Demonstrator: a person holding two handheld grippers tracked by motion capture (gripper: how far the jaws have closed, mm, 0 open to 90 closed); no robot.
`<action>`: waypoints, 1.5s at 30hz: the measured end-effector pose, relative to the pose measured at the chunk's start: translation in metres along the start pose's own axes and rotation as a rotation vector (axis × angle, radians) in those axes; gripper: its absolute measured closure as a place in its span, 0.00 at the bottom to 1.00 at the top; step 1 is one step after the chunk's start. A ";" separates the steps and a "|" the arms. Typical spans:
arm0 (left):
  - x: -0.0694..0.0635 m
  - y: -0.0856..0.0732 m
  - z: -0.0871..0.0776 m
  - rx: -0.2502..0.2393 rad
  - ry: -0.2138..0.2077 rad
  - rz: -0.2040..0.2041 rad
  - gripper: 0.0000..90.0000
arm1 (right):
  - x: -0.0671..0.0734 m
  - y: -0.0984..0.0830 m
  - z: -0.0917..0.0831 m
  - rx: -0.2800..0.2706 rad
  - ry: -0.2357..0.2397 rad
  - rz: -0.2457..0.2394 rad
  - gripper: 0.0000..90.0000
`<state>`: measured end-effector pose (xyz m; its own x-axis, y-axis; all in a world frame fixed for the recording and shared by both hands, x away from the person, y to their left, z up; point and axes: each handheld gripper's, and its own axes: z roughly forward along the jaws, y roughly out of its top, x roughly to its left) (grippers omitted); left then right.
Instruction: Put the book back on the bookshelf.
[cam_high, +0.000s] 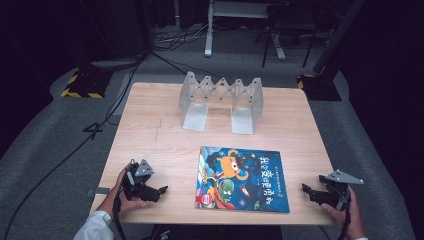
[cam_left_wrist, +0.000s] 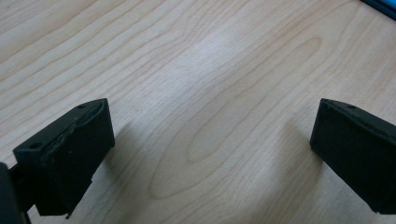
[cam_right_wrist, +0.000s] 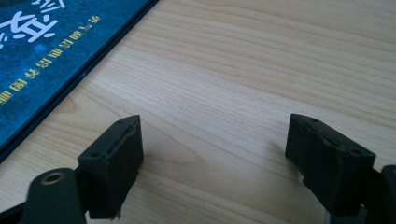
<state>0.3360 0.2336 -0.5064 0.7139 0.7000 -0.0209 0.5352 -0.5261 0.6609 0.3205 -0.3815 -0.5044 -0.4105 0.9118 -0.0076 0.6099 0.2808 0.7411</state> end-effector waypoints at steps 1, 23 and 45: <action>-0.003 0.001 0.001 -0.001 -0.023 0.032 0.00 | 0.000 0.000 0.000 0.000 0.003 -0.002 0.23; -0.035 0.031 0.028 0.001 -0.102 0.124 0.00 | 0.032 0.018 -0.006 -0.015 0.177 -0.063 0.36; -0.064 0.034 0.029 -0.044 -0.188 0.208 0.24 | 0.072 0.053 0.041 0.098 0.319 -0.151 0.28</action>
<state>0.3213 0.1570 -0.5044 0.8799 0.4748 -0.0172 0.3508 -0.6249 0.6974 0.3506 -0.2885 -0.4934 -0.6819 0.7232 0.1092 0.5823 0.4464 0.6794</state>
